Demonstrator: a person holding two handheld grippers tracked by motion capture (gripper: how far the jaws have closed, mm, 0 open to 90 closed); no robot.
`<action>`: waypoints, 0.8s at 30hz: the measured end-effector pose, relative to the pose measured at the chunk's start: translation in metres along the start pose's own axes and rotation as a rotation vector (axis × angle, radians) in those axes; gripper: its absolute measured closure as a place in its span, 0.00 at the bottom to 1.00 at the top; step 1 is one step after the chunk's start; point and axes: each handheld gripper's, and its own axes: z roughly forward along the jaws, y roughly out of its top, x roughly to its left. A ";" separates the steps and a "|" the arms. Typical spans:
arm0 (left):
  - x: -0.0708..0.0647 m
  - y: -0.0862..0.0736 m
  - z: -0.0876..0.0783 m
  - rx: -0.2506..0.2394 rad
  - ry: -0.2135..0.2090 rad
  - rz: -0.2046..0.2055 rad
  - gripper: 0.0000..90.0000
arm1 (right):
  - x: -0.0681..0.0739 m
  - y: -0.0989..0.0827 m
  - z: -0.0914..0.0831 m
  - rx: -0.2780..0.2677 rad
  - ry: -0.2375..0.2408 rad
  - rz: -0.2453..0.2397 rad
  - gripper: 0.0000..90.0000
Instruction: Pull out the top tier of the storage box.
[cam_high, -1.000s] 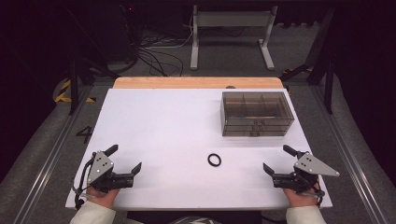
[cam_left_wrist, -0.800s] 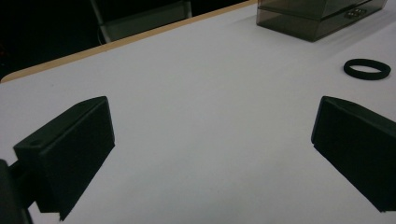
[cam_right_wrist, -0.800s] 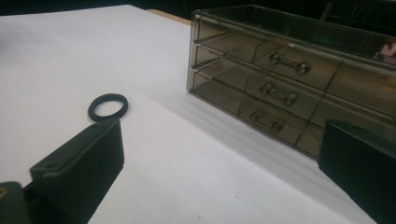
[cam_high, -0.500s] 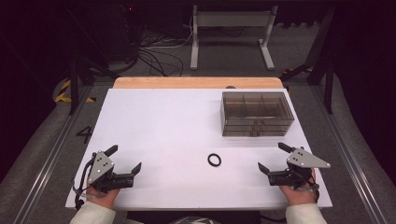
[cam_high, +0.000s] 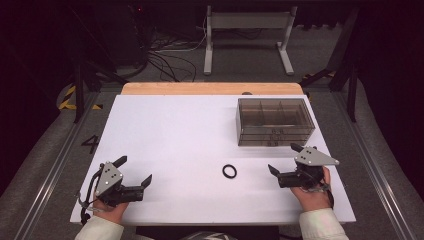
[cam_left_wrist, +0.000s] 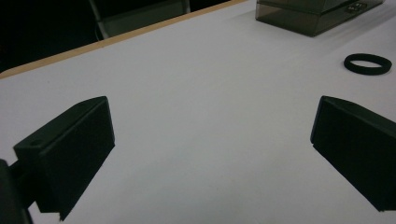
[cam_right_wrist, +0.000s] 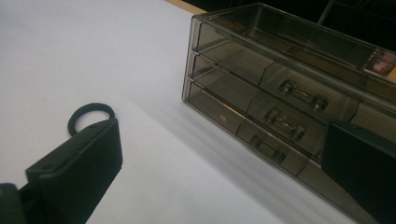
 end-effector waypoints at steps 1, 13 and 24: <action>0.000 0.000 0.000 0.000 0.000 0.000 0.00 | 0.000 0.002 0.002 0.012 0.003 0.008 0.00; 0.000 0.000 0.000 -0.002 -0.008 0.005 0.01 | 0.001 0.018 0.014 0.033 0.010 -0.018 0.01; -0.001 0.000 0.001 -0.001 -0.011 0.007 0.01 | 0.003 0.020 0.011 0.041 -0.013 -0.105 0.06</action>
